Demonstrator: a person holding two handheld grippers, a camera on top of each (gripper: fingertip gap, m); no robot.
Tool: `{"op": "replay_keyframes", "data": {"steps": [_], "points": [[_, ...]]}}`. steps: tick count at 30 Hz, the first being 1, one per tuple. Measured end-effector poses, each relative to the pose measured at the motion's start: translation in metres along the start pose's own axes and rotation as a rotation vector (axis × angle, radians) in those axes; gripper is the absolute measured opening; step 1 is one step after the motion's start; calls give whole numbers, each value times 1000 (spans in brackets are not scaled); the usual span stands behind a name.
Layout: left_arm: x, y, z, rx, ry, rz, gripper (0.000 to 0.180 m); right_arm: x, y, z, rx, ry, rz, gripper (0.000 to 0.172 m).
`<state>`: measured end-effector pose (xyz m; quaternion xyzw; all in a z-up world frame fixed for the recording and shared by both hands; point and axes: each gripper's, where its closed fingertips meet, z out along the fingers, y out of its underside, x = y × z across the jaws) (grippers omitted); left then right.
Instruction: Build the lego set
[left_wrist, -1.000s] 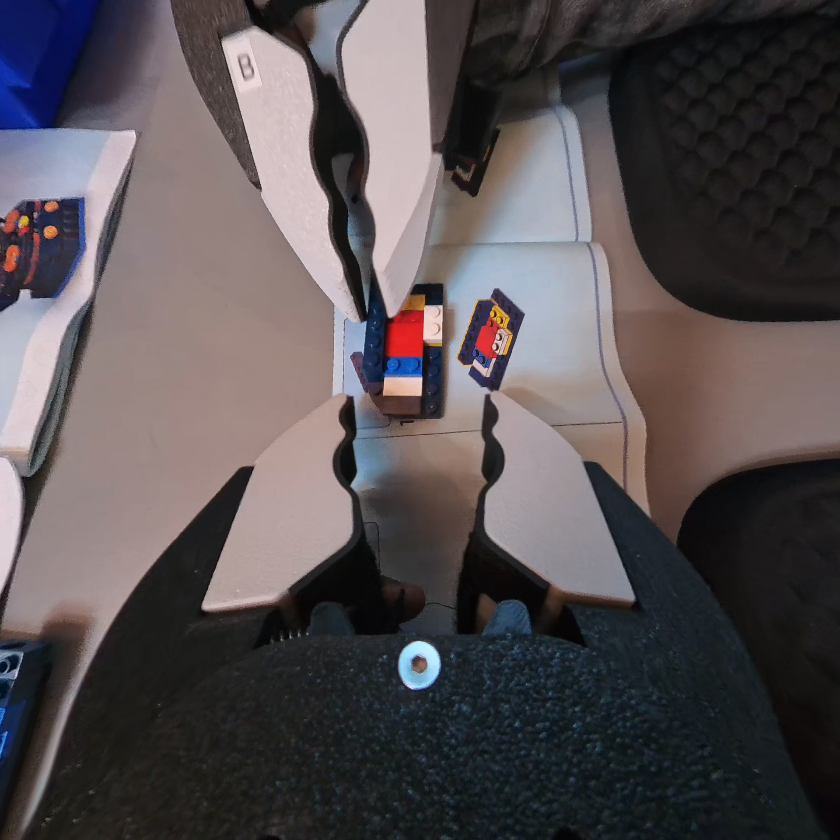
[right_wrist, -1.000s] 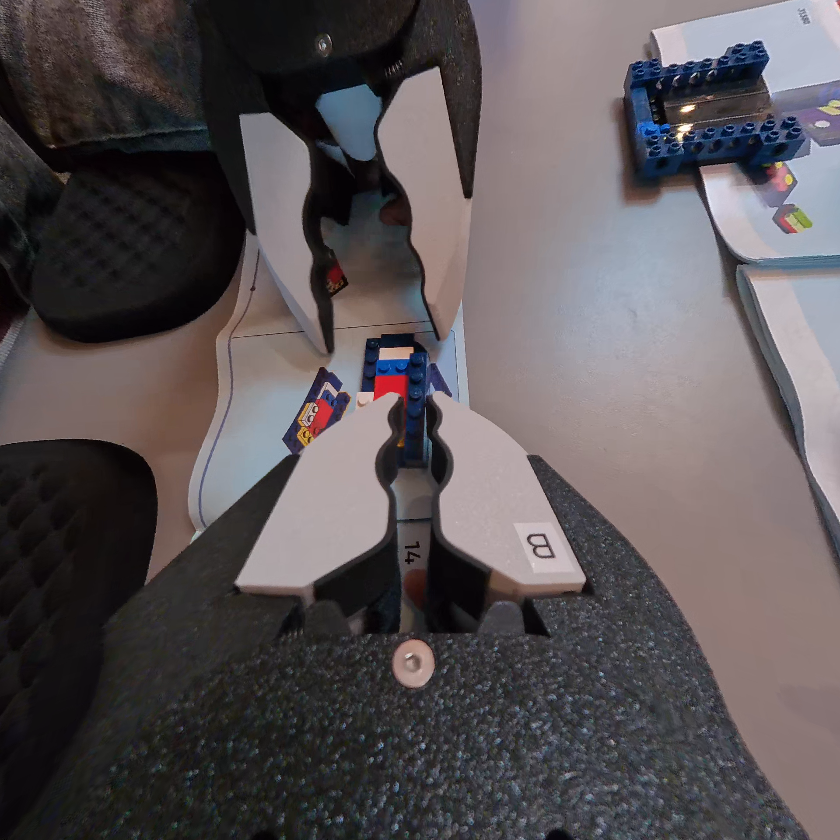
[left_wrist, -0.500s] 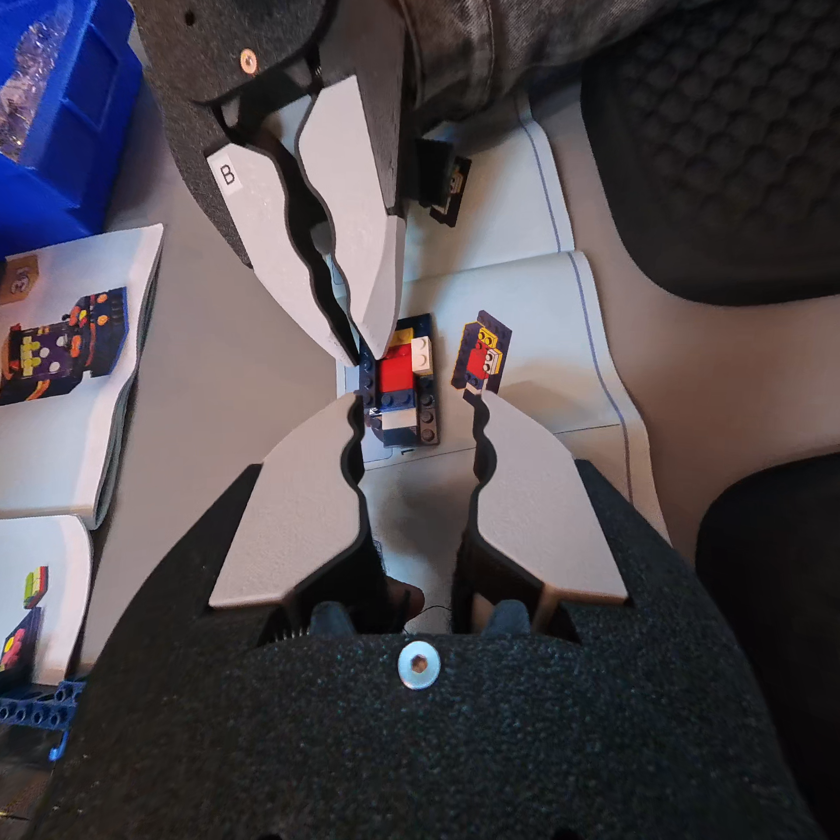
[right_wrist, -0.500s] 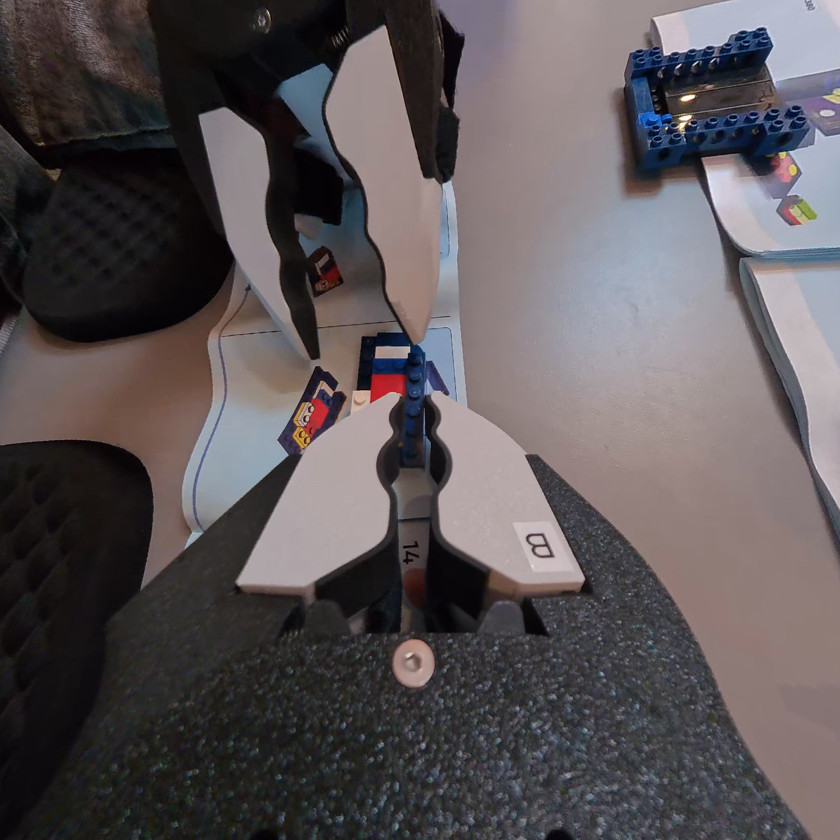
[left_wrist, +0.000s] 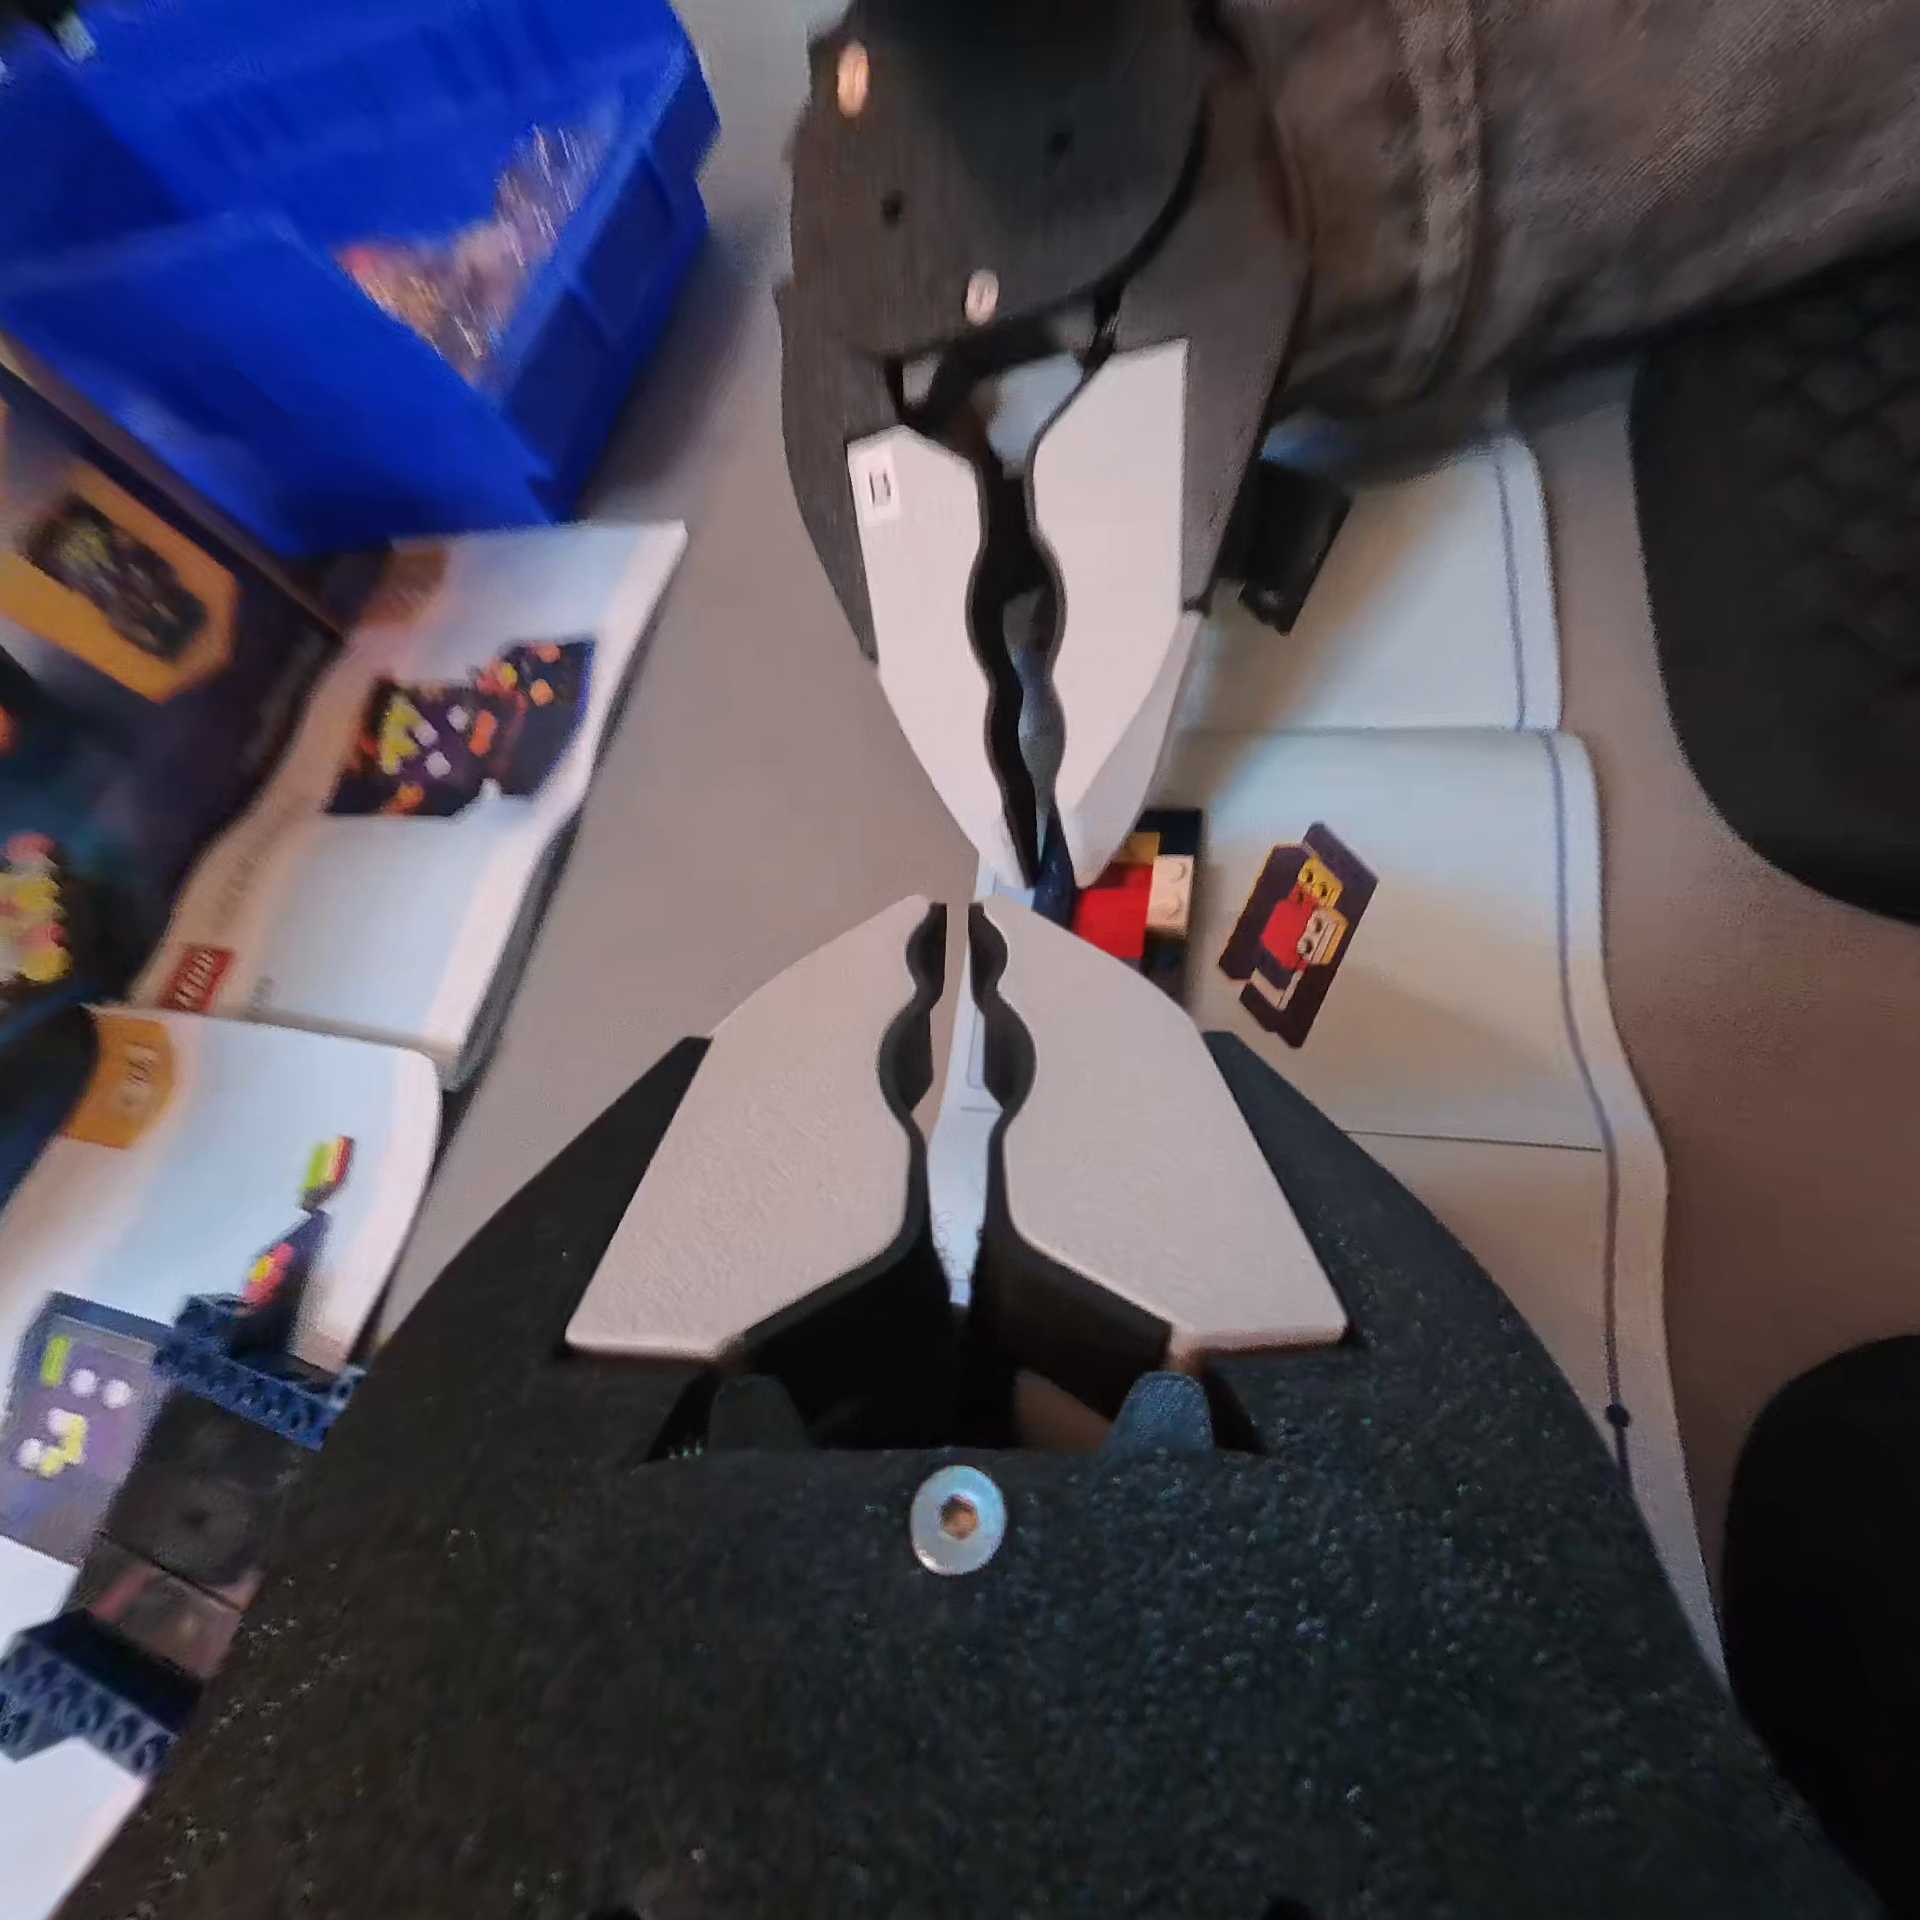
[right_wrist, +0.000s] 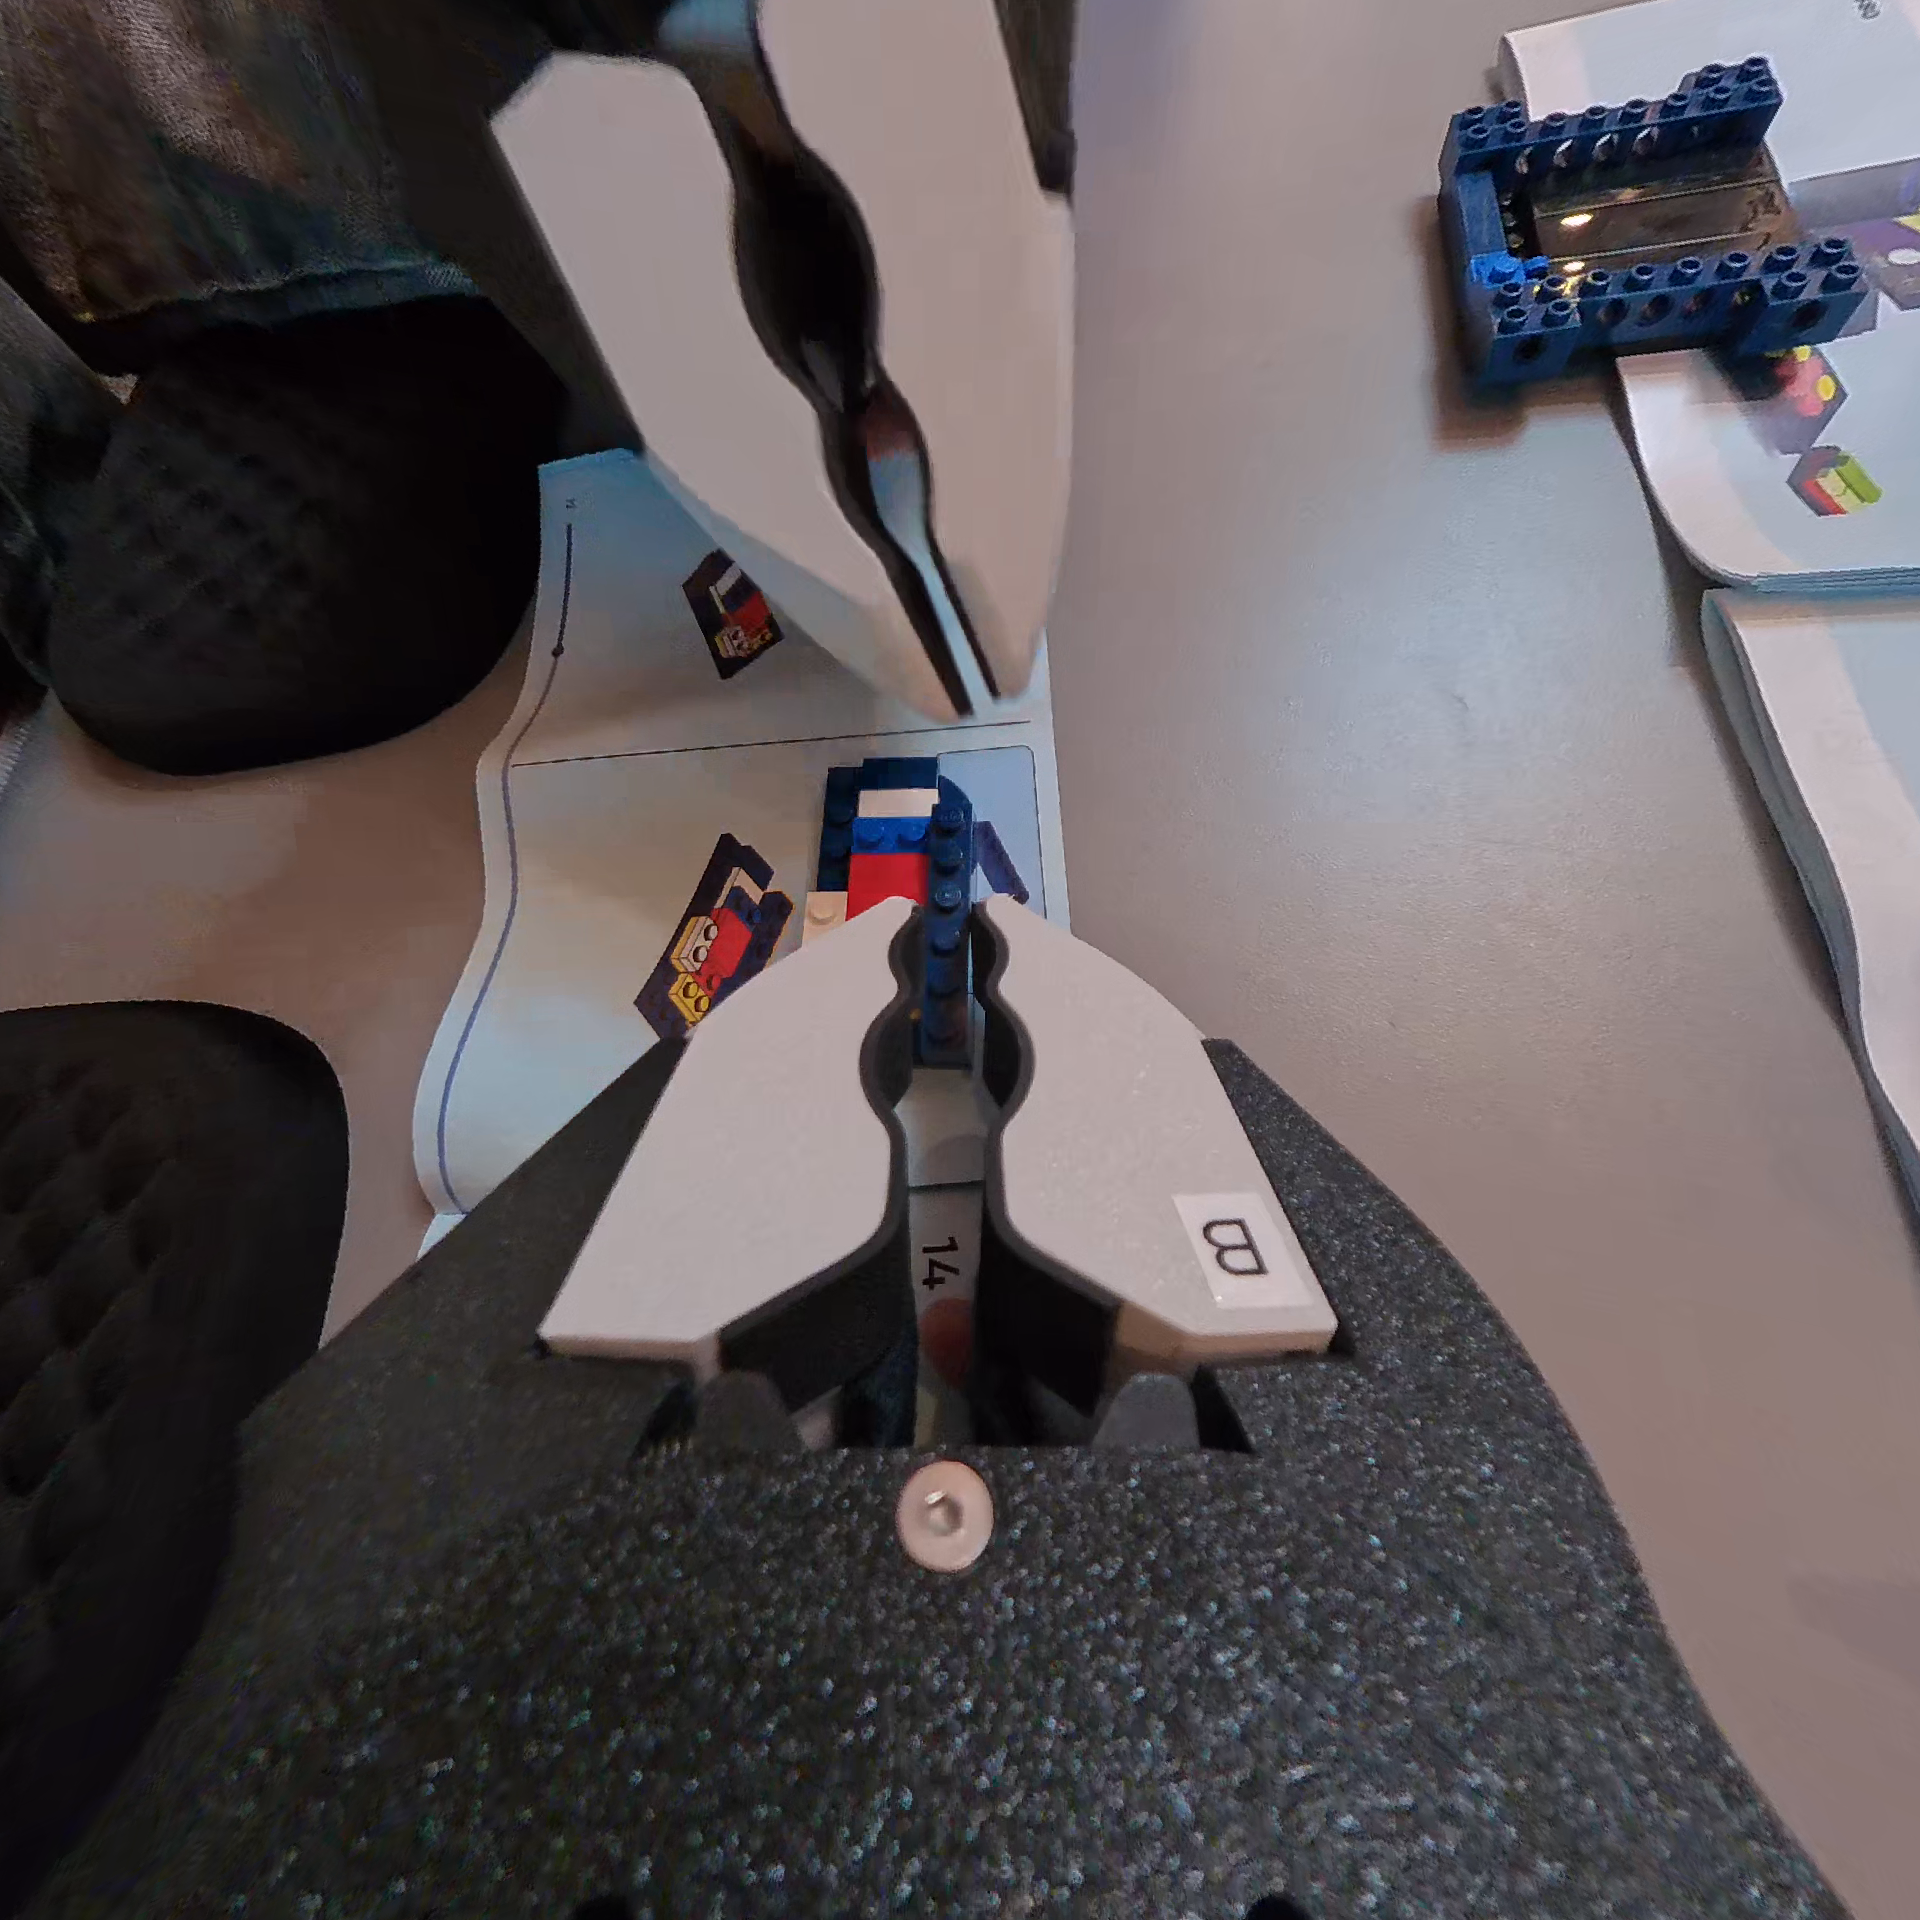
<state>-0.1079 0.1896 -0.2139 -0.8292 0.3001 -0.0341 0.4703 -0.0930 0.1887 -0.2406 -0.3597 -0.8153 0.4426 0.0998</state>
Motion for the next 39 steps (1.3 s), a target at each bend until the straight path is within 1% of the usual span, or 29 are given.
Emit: {"op": "replay_keyframes", "data": {"steps": [2,5,11,13,18,21,24,28,39], "points": [[3,8,7,-49,41,-22,4,0,1,1,-4,0,0,8],[9,3,11,-23,103,-54,5,0,2,1,-11,3,-4,8],[17,9,16,-58,152,-50,7,0,2,2,-10,3,-7,8],[19,13,18,-79,156,-43,7,0,2,2,-12,3,-9,8],[20,13,19,-68,168,-59,3,-2,3,2,-12,-8,-9,9],[21,13,19,-72,161,-50,3,-4,-2,-4,33,-31,7,13],[21,13,19,-74,159,-46,3,-4,-8,-10,96,-44,20,0],[21,13,19,-77,164,-62,3,-3,-1,-5,47,-34,16,0],[21,16,20,-84,175,-96,3,0,1,-2,28,0,11,0]]}}
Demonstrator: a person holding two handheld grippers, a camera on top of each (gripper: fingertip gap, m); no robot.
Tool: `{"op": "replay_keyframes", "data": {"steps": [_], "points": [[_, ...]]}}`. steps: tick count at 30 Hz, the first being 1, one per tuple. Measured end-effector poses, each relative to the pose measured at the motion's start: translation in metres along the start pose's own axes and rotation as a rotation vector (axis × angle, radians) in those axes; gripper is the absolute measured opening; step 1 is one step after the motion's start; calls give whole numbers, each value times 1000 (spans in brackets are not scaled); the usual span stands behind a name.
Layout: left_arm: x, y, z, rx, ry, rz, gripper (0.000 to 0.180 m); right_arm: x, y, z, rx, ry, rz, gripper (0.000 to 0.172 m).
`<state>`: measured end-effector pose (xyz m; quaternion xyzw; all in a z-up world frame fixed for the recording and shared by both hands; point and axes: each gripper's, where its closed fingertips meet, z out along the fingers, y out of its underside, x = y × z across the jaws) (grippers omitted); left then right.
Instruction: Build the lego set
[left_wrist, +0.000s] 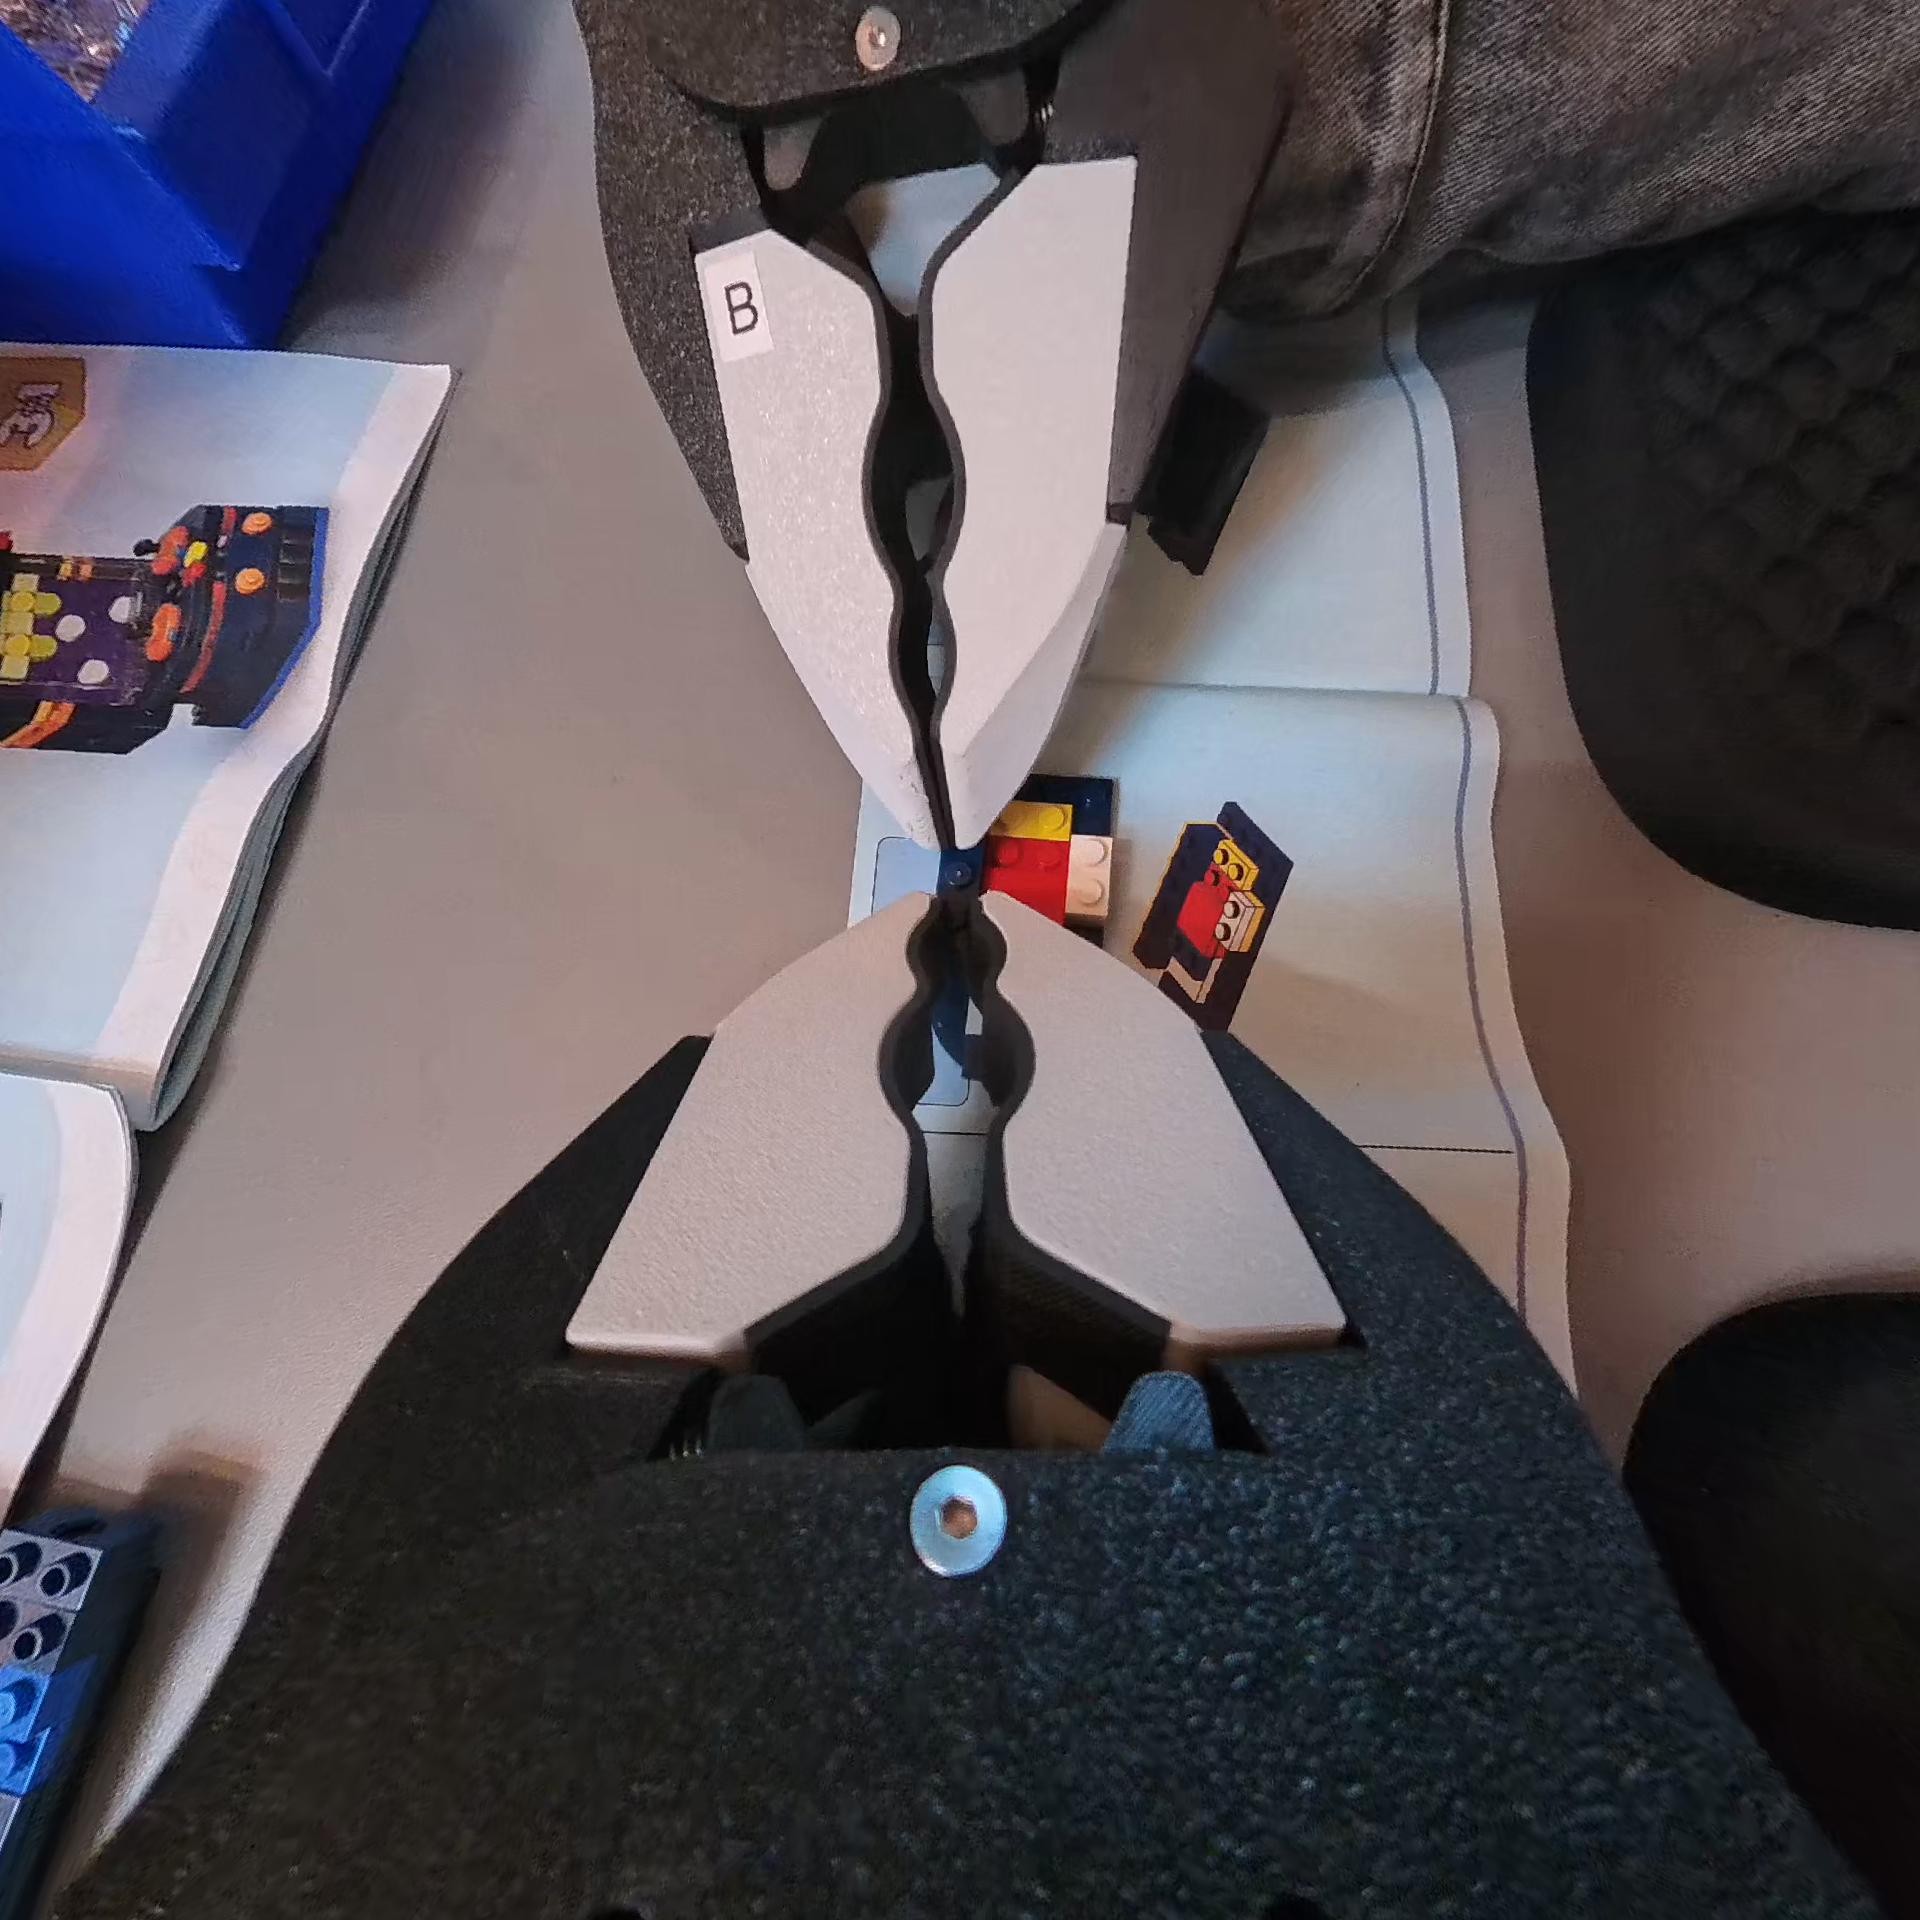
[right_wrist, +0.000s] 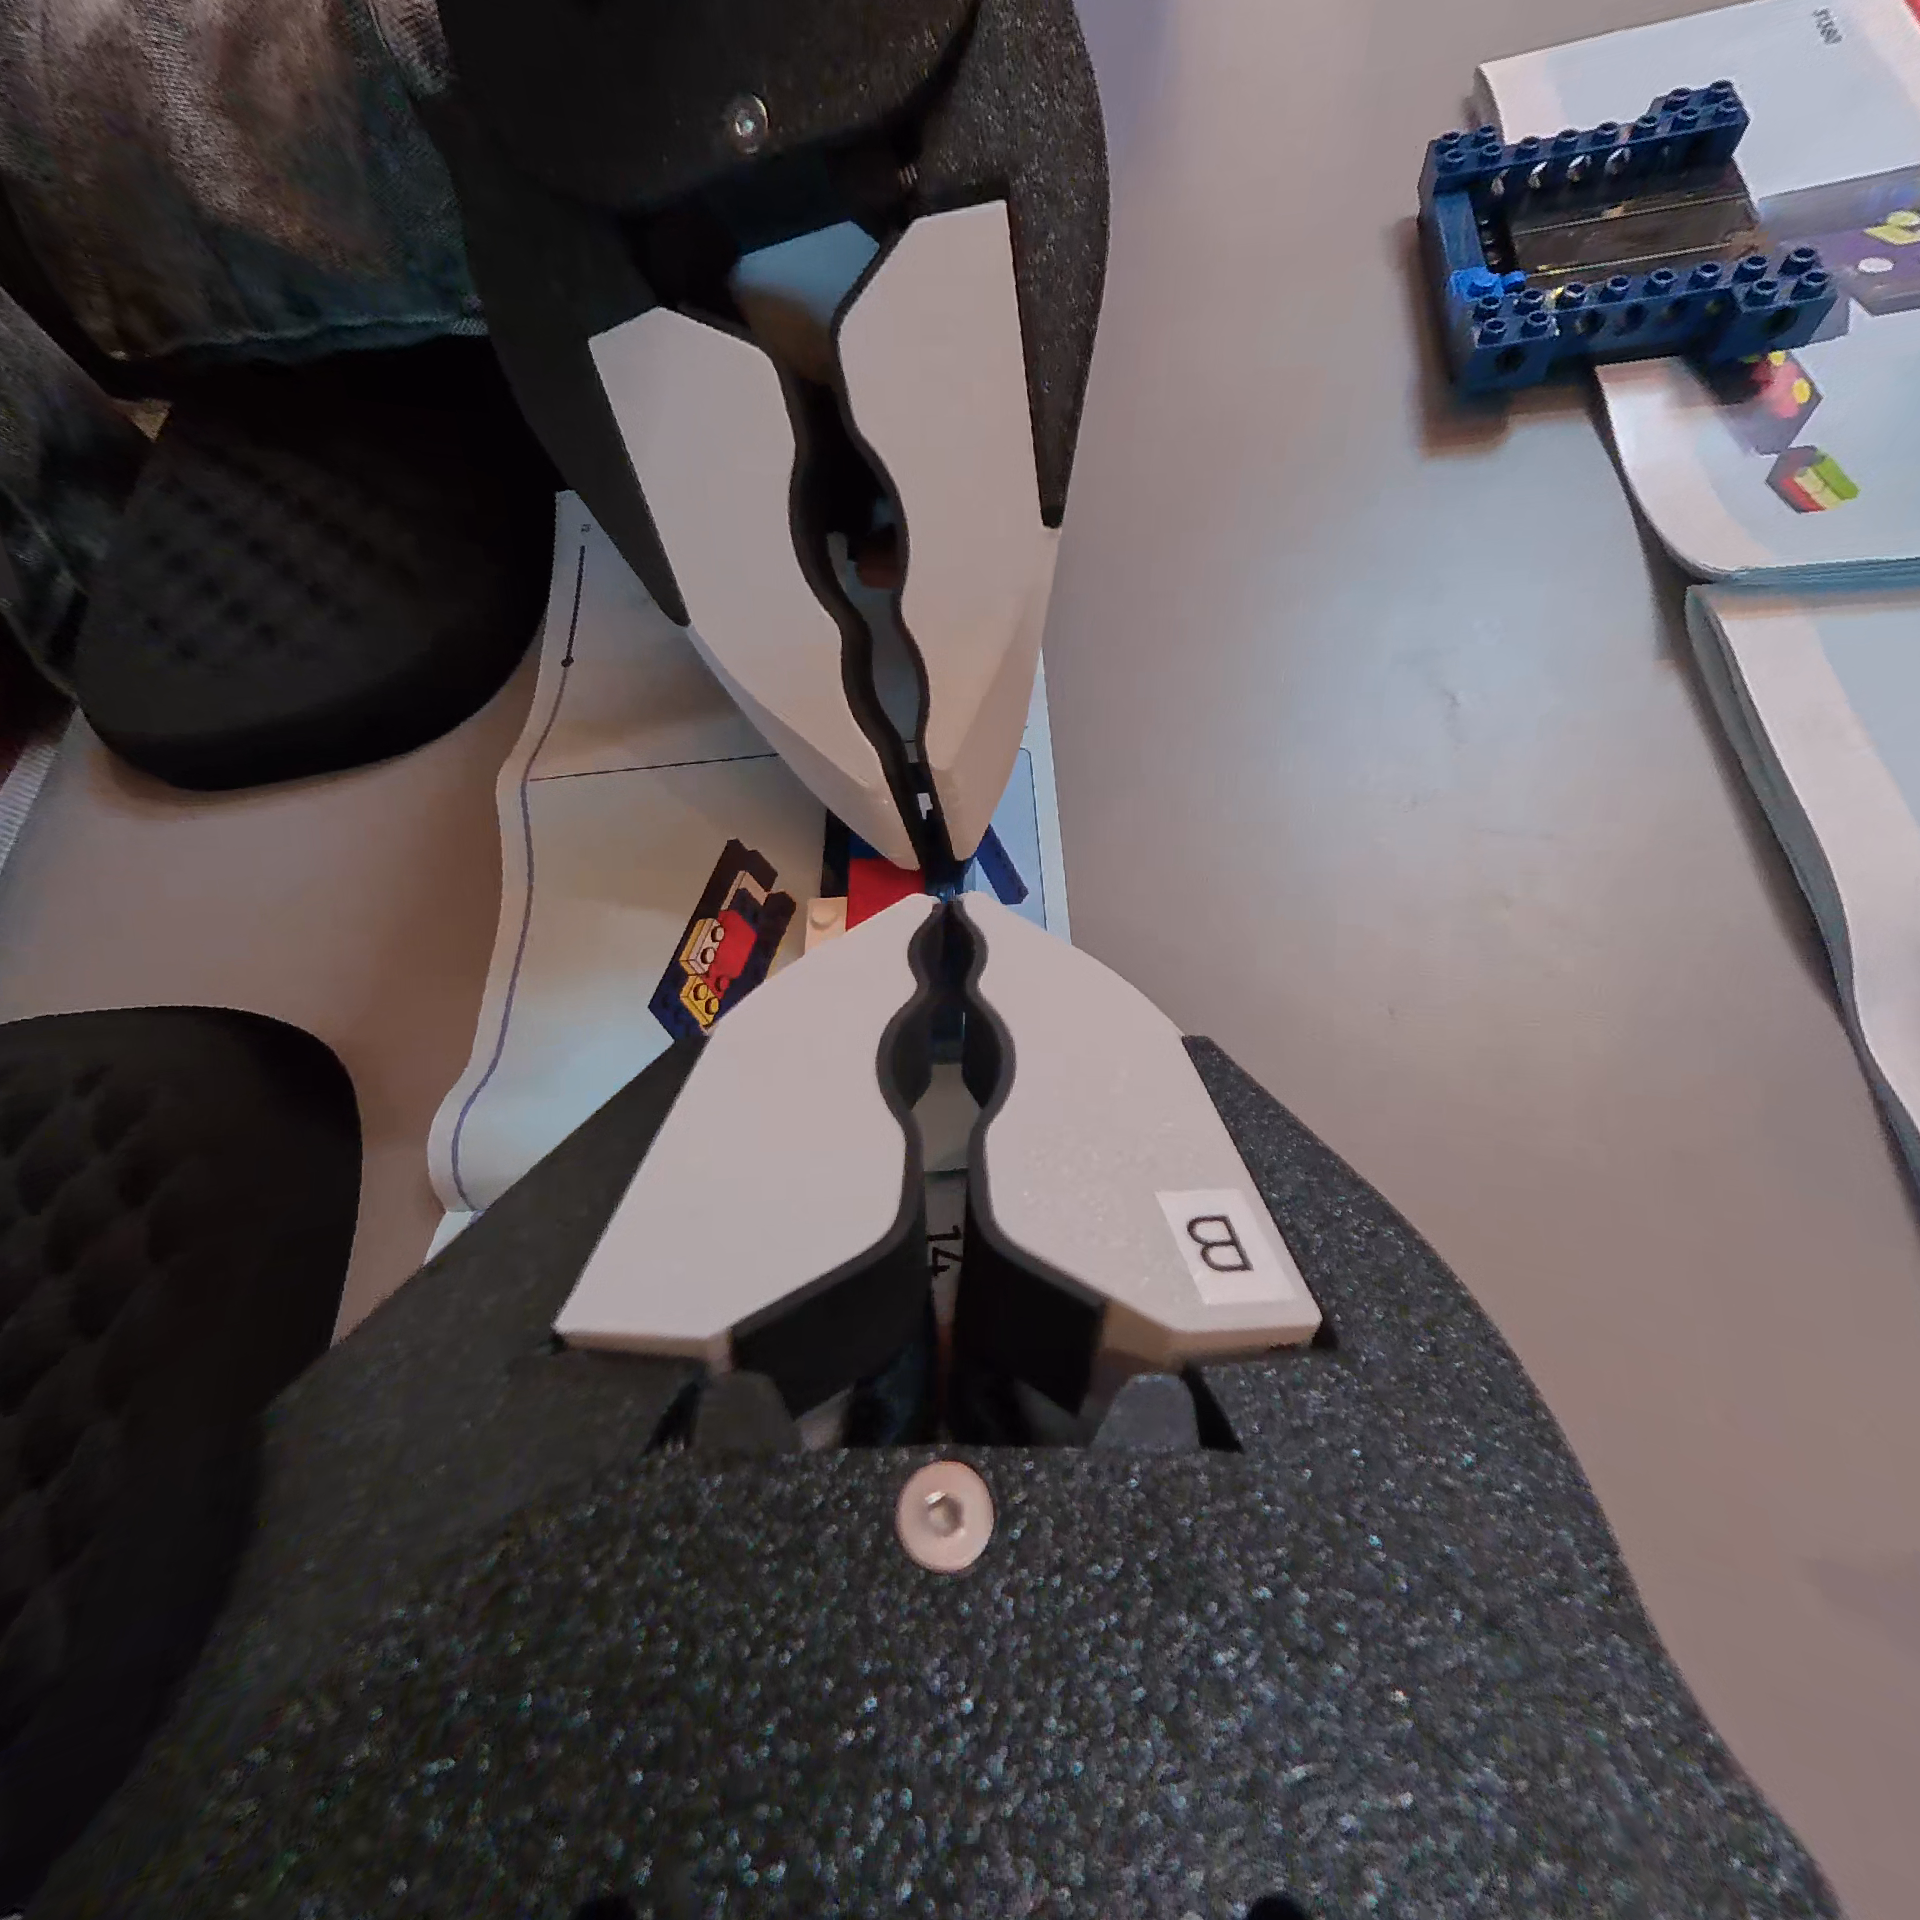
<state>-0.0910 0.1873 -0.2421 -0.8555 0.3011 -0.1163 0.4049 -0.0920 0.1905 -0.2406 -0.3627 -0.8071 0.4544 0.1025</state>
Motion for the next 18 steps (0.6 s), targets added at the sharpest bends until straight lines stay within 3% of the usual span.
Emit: {"op": "replay_keyframes", "data": {"steps": [4,5,7,9,14,16,18], "points": [[0,-1,0,9,-11,16,3,-1,-1,1,3,8,-54,0],[-1,-1,-1,10,-8,0,3,-5,-3,0,16,-13,-59,10],[4,2,-3,-10,44,-37,24,-11,-12,-7,84,-51,-42,51],[3,2,-7,8,53,-81,35,-14,-14,-11,95,-49,-73,63],[-10,-10,-27,133,5,-143,41,-14,10,5,-96,16,-209,59],[-17,-18,-35,209,-10,-202,44,-11,14,8,-128,37,-229,39],[-22,-26,-42,287,-11,-277,50,-10,14,7,-135,47,-257,34]]}}
